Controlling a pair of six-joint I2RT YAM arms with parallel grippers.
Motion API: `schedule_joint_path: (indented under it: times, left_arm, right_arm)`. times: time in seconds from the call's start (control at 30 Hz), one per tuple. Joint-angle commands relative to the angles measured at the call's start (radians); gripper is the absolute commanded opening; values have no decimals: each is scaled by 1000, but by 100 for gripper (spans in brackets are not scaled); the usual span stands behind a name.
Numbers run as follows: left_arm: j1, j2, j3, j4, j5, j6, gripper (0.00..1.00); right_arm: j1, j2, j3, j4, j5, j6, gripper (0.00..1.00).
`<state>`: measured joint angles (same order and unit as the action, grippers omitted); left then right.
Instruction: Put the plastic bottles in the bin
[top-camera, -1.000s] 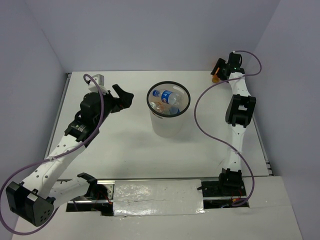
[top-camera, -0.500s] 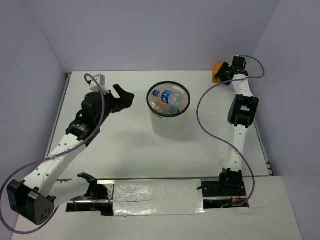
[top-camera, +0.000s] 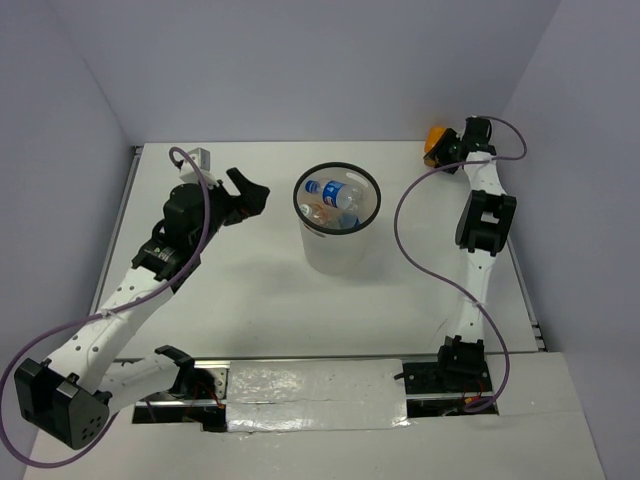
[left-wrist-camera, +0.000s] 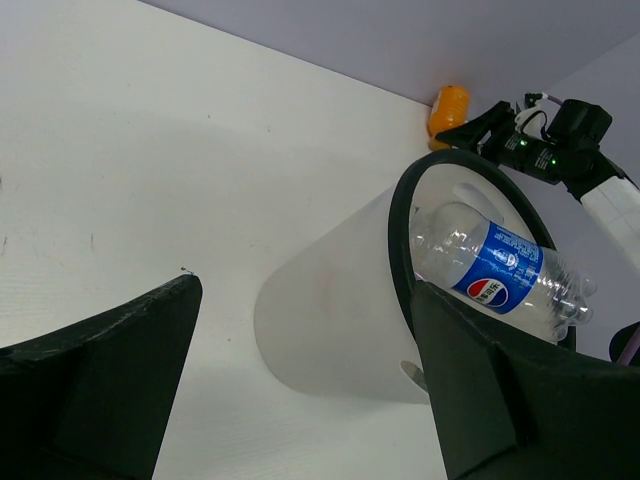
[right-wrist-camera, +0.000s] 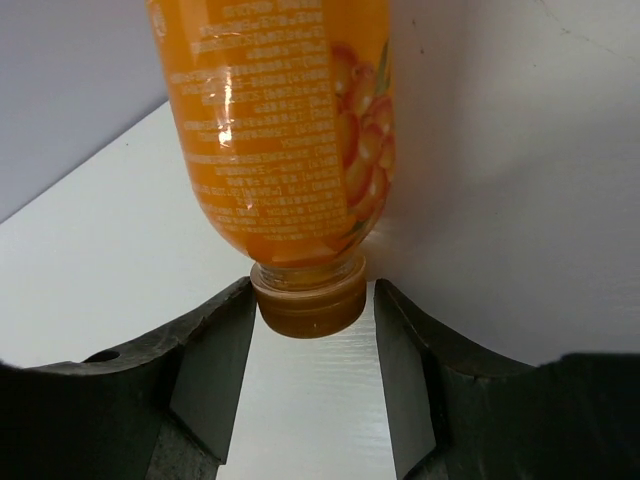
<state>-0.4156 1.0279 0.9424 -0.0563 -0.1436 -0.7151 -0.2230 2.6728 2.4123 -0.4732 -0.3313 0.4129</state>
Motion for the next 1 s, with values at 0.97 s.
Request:
schedule_joint_path:
  times: [0.97]
  left_arm:
    - [3,-69,-30,122,38,-32,99]
  right_arm:
    - [-50,-462,-523,205,-330,-172,24]
